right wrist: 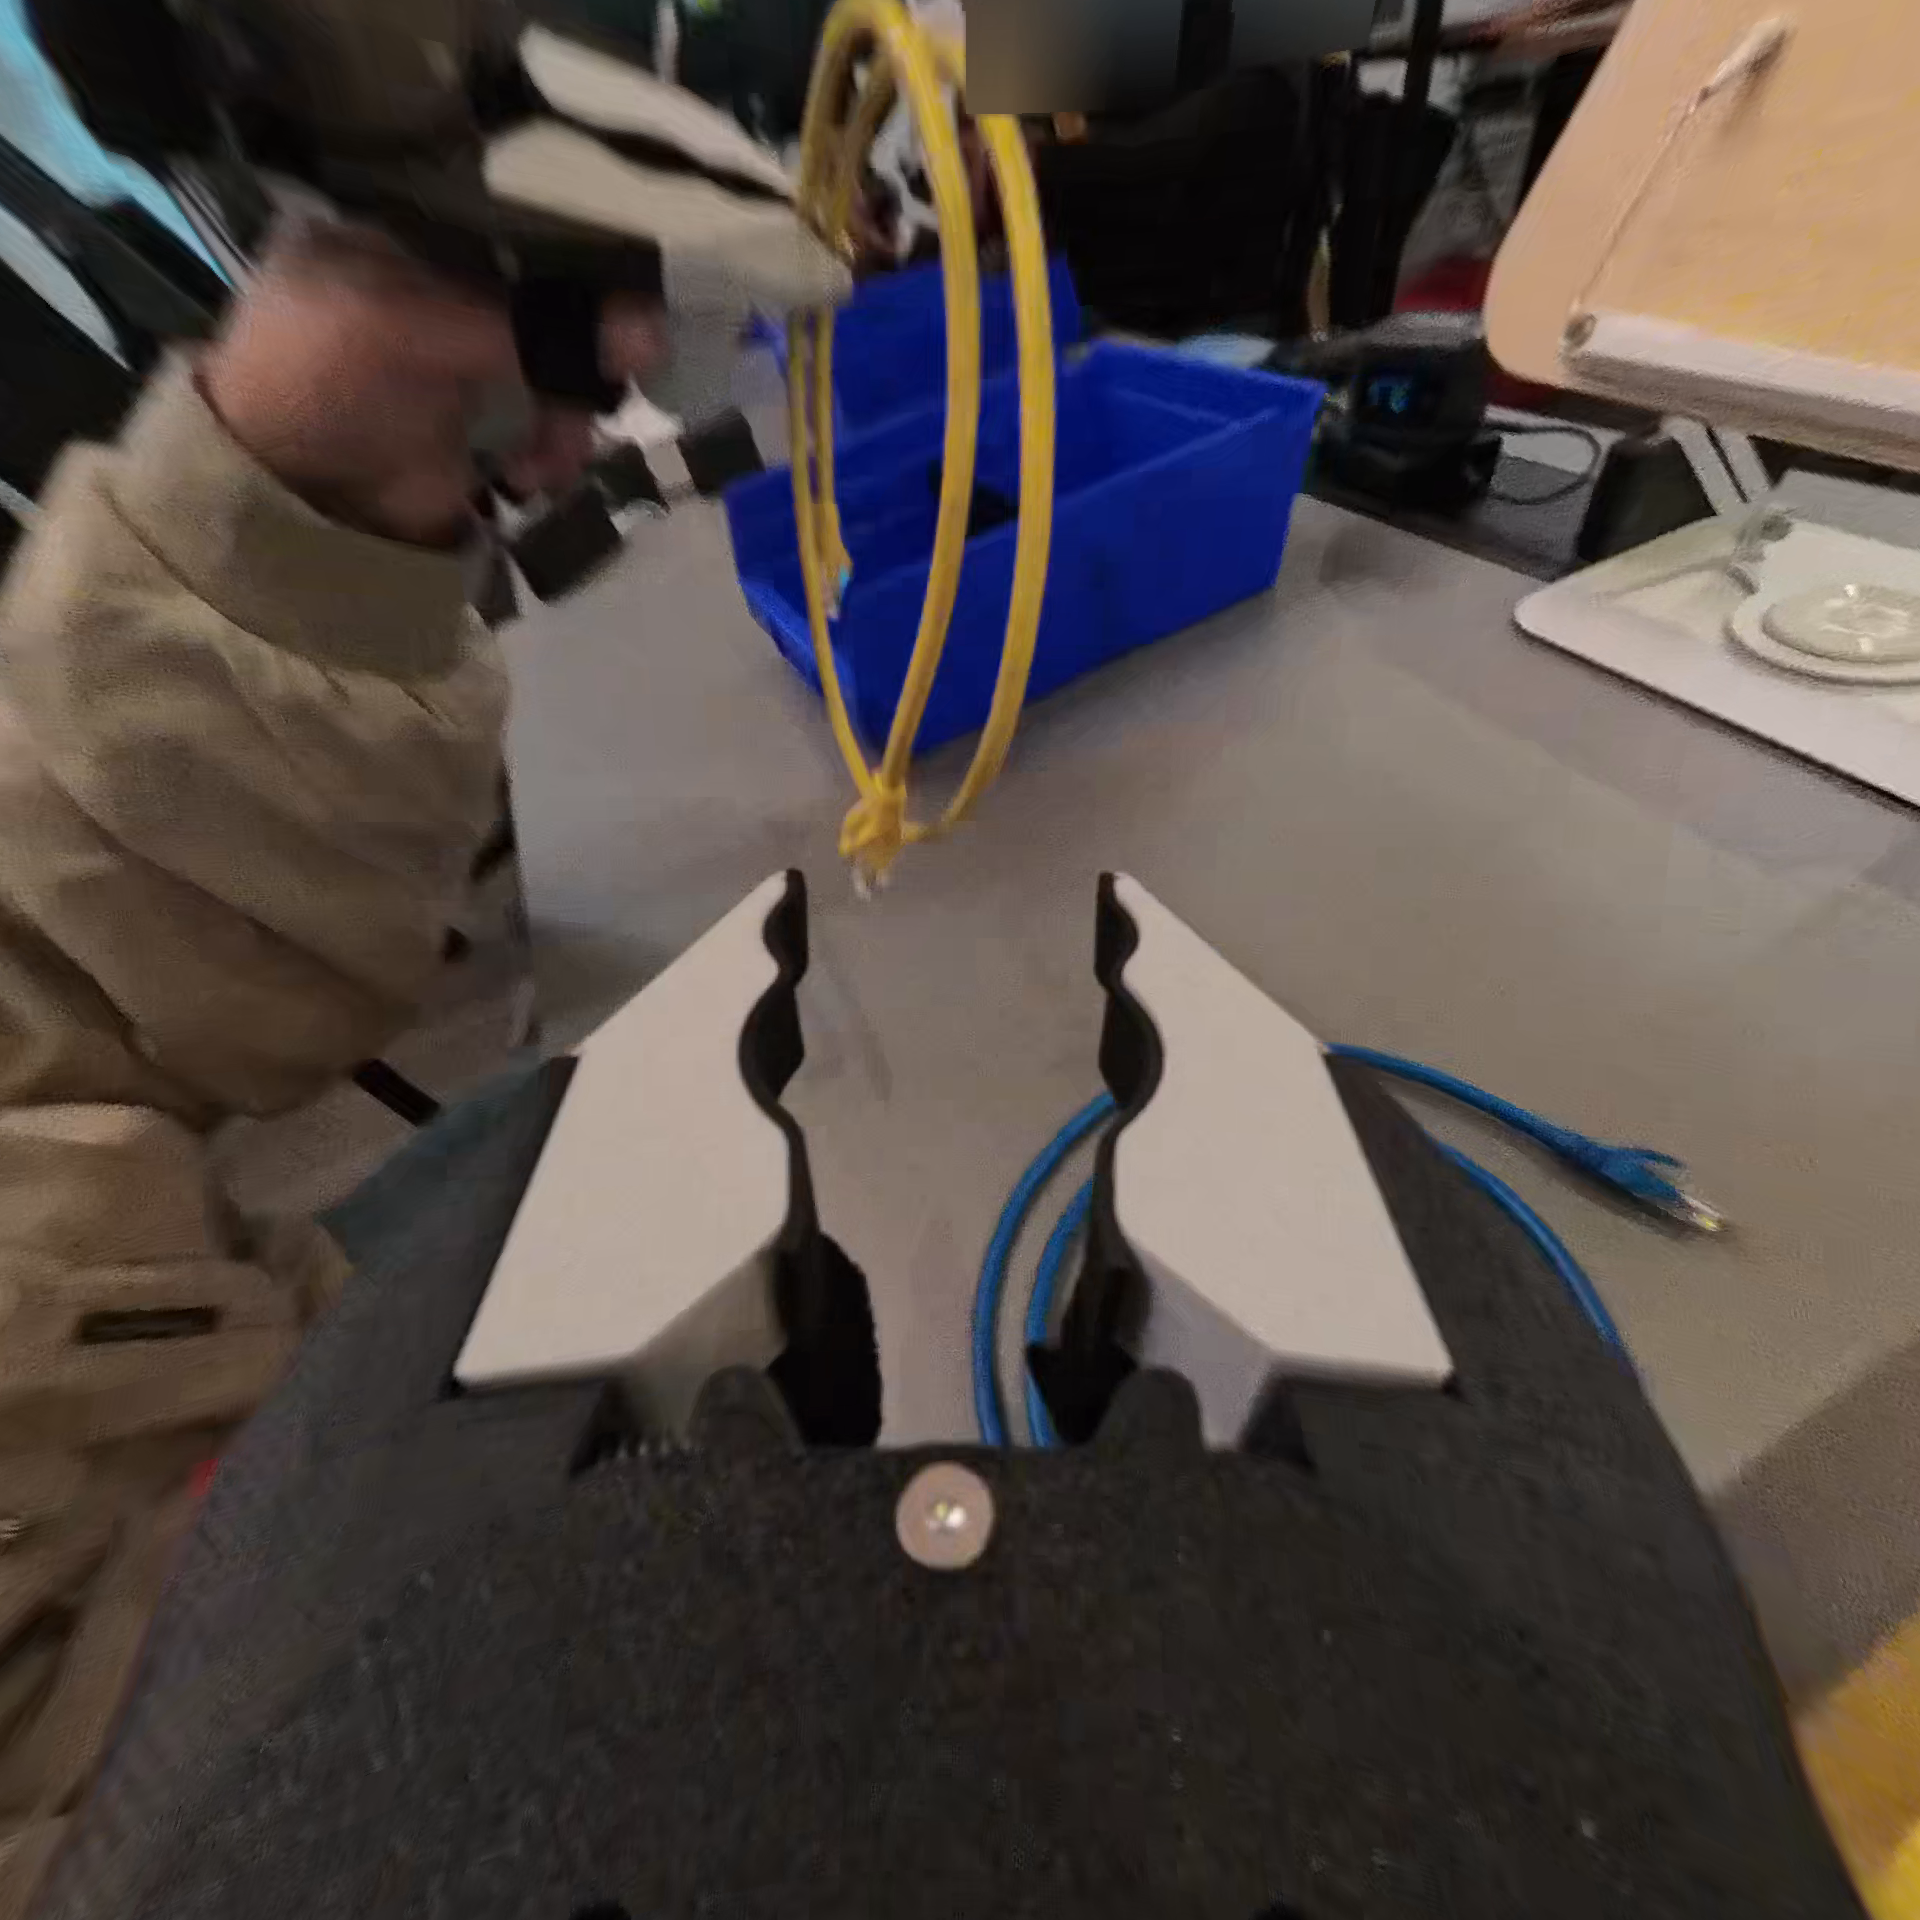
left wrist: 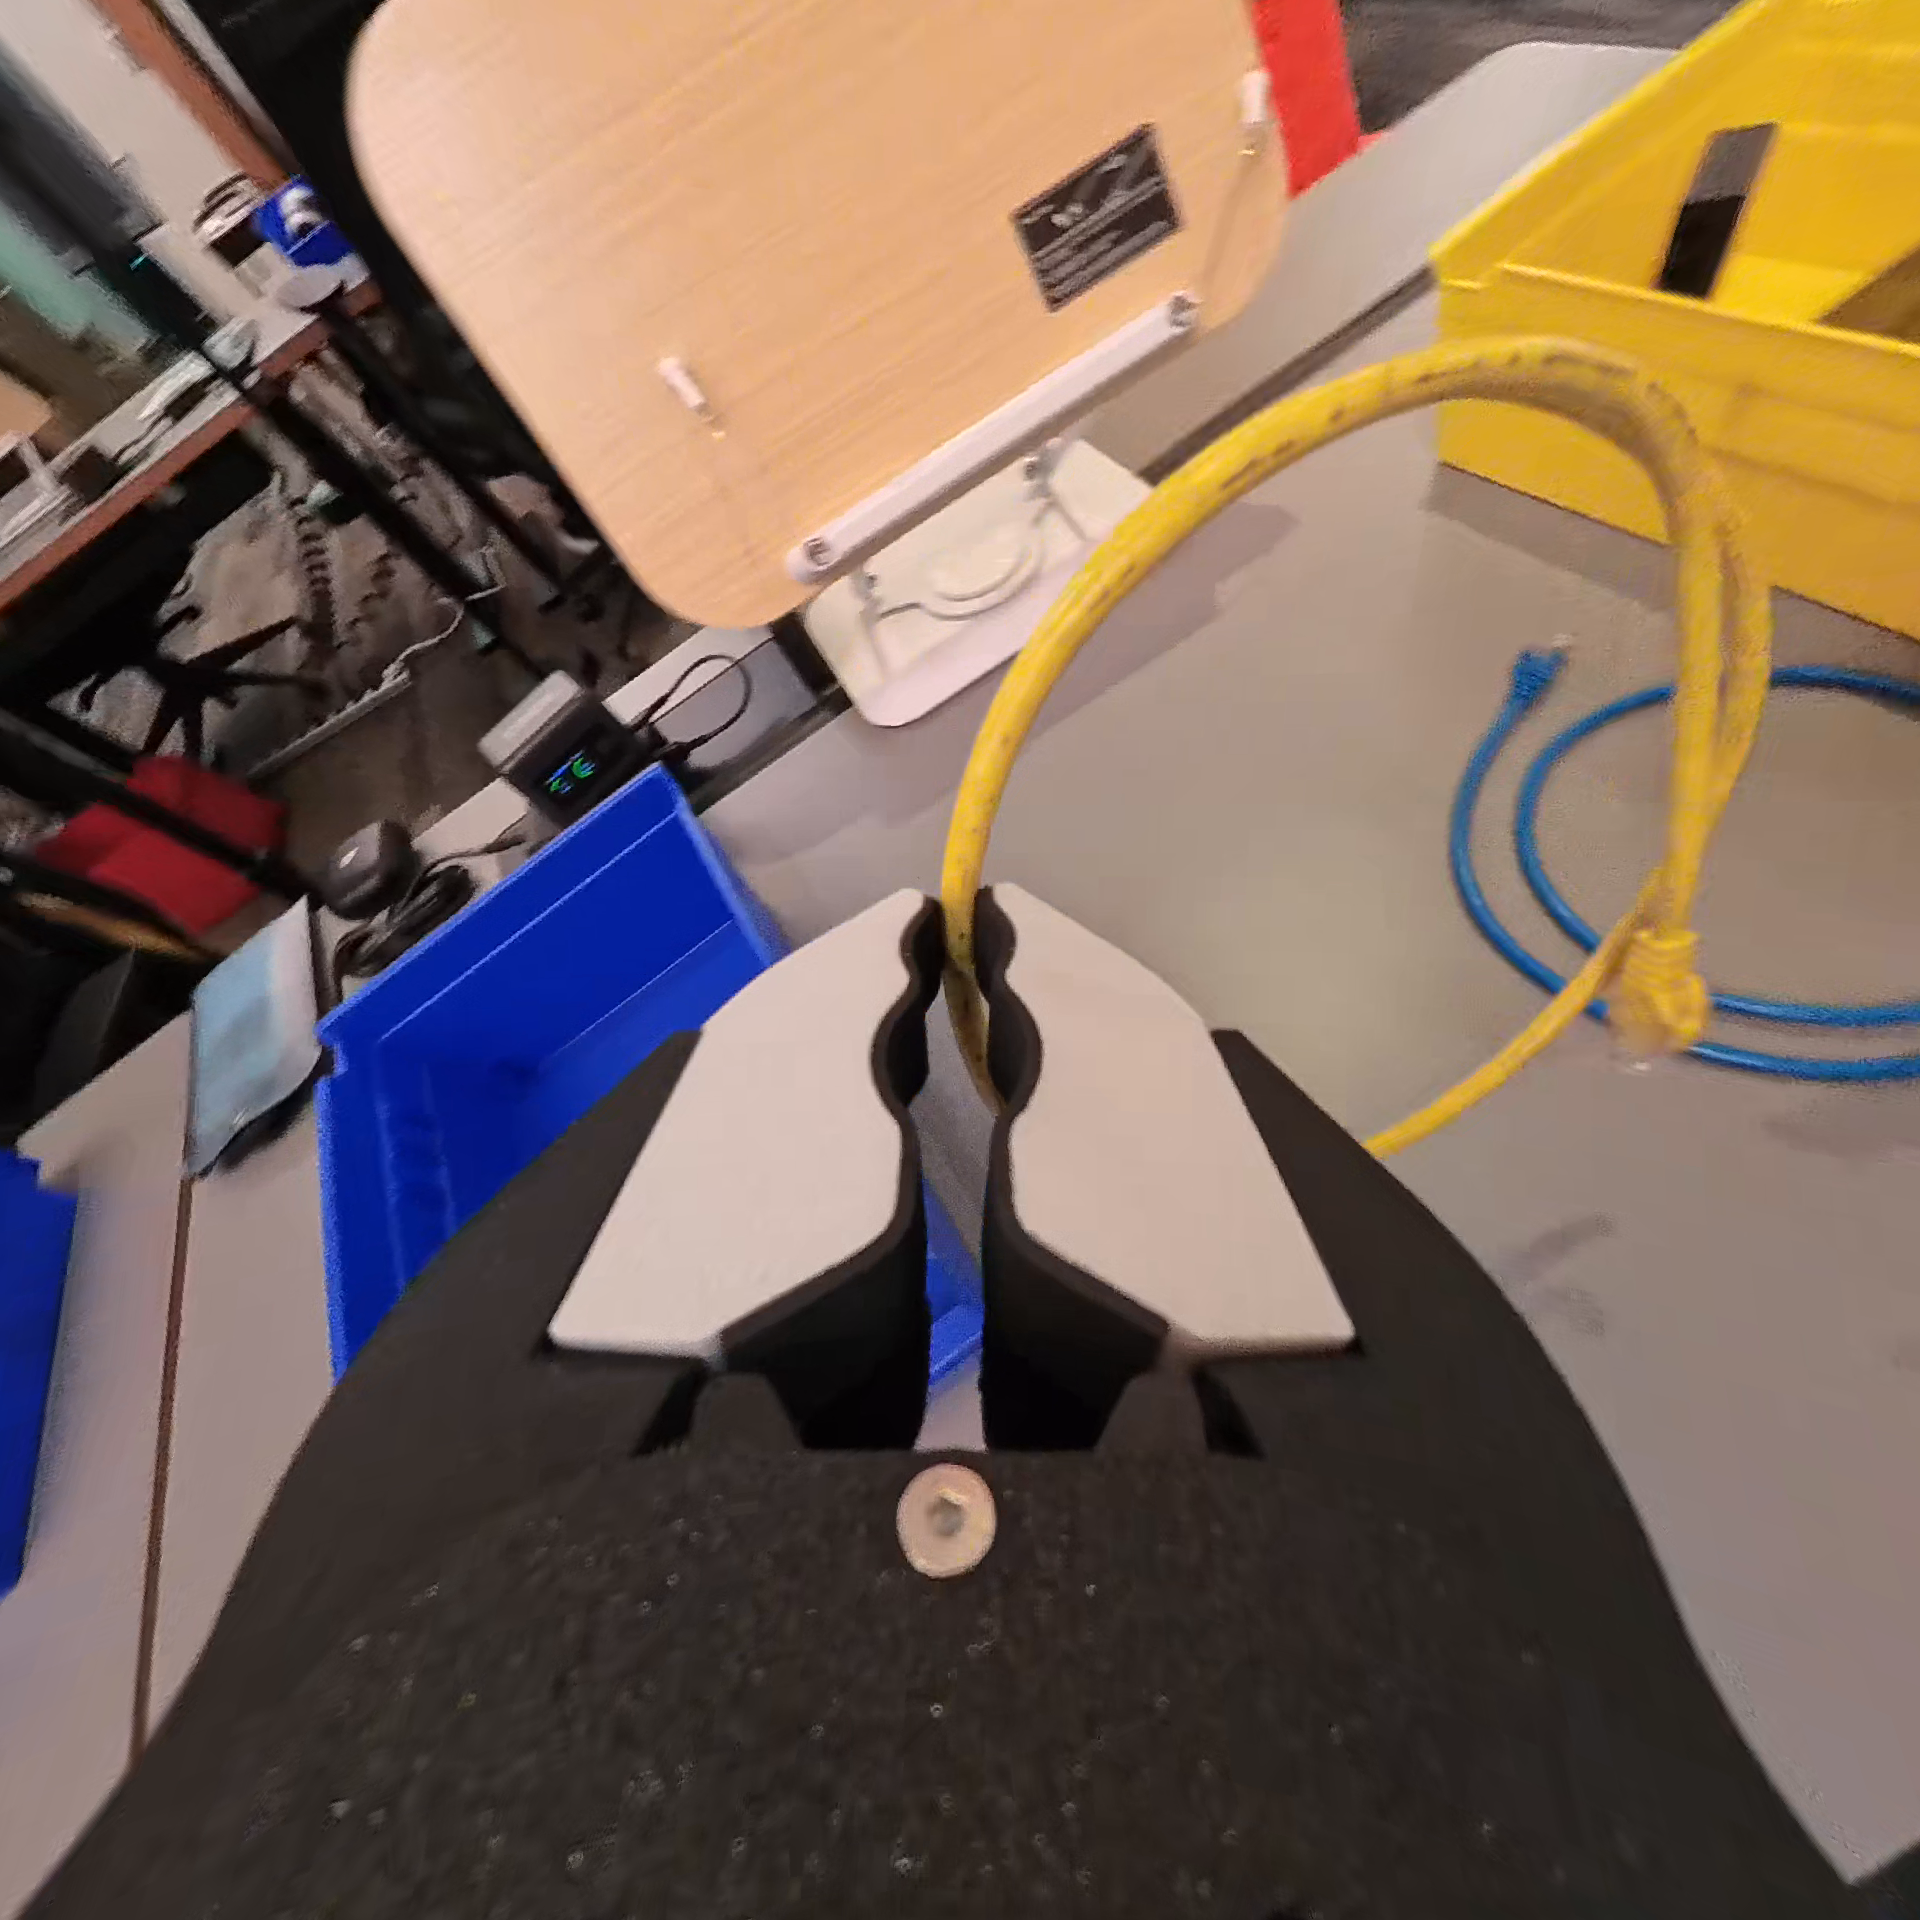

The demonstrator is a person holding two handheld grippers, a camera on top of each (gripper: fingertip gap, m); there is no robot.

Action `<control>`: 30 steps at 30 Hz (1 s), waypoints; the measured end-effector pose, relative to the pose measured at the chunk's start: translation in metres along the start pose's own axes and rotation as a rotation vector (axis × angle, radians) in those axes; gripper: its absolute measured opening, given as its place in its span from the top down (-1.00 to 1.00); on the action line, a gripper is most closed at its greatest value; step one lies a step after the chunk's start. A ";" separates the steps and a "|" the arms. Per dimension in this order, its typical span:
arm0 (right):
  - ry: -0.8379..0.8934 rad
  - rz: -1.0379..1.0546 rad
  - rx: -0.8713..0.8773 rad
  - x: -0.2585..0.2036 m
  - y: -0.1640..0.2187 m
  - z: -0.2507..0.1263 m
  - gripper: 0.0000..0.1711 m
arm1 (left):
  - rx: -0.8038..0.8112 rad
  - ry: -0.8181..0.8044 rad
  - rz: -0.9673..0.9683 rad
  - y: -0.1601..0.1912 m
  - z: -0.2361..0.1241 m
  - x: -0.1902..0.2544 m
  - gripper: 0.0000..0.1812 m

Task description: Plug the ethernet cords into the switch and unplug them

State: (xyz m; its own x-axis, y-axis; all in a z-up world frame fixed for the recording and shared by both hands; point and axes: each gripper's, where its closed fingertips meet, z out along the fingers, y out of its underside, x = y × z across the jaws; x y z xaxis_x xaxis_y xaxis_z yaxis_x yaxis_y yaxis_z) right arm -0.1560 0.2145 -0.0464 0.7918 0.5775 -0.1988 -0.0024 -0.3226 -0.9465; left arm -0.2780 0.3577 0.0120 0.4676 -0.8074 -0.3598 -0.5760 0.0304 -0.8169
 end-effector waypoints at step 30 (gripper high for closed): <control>0.906 -0.037 -0.050 0.126 -0.046 -0.206 0.96 | 0.140 0.346 -0.312 0.051 -0.050 0.154 0.67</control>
State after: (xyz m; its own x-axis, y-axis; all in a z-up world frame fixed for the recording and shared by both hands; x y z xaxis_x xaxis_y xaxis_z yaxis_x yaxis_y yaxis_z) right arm 0.0695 0.1473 0.0243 0.9680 -0.2163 0.1274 0.0422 -0.3603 -0.9319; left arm -0.2689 0.2056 -0.0626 0.3397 -0.9384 0.0636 -0.3367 -0.1845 -0.9233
